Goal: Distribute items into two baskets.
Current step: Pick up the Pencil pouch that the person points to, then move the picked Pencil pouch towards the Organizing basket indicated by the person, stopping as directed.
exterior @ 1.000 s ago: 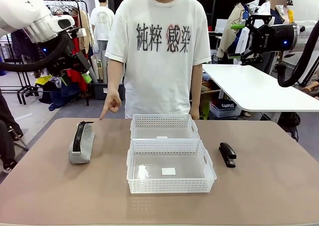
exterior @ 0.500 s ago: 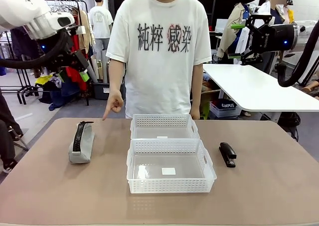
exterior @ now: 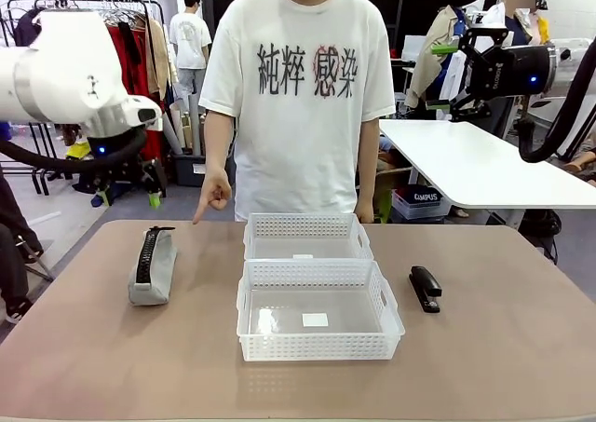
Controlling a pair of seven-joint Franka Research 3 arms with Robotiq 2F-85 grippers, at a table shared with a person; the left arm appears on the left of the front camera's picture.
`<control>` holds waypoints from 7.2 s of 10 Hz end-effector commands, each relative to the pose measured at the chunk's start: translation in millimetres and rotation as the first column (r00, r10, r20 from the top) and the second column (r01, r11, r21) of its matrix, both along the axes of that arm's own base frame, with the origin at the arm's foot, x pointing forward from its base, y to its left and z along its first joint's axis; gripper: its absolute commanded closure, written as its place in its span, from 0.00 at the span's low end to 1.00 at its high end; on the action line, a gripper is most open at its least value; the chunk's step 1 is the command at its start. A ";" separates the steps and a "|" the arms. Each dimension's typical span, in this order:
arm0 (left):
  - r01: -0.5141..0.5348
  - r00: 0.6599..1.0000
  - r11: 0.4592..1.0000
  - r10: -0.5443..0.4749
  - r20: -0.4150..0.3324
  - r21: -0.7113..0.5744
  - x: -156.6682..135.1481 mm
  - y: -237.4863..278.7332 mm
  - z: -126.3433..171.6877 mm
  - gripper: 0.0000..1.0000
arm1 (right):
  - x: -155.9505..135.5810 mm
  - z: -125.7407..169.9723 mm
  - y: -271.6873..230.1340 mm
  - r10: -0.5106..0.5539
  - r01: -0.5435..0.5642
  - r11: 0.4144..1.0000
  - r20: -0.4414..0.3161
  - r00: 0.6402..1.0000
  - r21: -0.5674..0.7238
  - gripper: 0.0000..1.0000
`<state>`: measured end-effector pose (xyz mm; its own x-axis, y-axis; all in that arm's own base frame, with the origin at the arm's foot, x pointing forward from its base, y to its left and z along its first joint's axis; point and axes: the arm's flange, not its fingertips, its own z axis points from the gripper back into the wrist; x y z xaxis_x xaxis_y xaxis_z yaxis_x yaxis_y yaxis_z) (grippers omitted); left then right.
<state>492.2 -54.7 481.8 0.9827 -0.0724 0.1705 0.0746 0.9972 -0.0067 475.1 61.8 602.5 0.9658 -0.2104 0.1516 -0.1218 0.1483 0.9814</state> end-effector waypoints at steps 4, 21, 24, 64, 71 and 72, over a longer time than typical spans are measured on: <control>-0.134 0.990 0.991 0.134 -0.036 -0.001 3.6 -6.4 -51.4 0.00 | -0.4 0.1 0.1 0.002 -0.002 1.000 0.010 1.000 0.000 0.00; -0.220 0.973 0.973 0.224 -0.052 0.071 32.6 -0.7 -101.6 1.00 | -0.4 0.1 0.1 0.002 -0.002 1.000 0.010 1.000 0.000 0.00; -0.210 0.975 0.975 0.214 -0.057 0.071 29.5 -4.8 -98.3 1.00 | -0.4 0.1 0.1 0.002 -0.002 1.000 0.010 1.000 0.000 0.00; -0.007 0.997 0.996 0.001 0.074 0.085 -13.4 -59.4 207.6 1.00 | -0.4 0.1 0.1 0.002 -0.002 1.000 0.010 1.000 0.000 0.00; 0.108 0.993 0.990 -0.112 0.040 0.092 -13.7 -63.4 209.8 1.00 | -0.4 0.1 0.1 0.002 -0.002 1.000 0.010 1.000 0.000 0.00; 0.212 0.974 0.970 -0.219 0.055 0.117 -18.7 -69.1 213.4 1.00 | -0.4 0.1 0.1 0.002 -0.002 1.000 0.010 1.000 0.000 0.00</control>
<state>479.9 -124.6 689.9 0.9588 -0.1925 0.2090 0.1743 0.9793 0.1026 475.1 61.7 602.3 0.9658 -0.2107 0.1513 -0.1214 0.1485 0.9814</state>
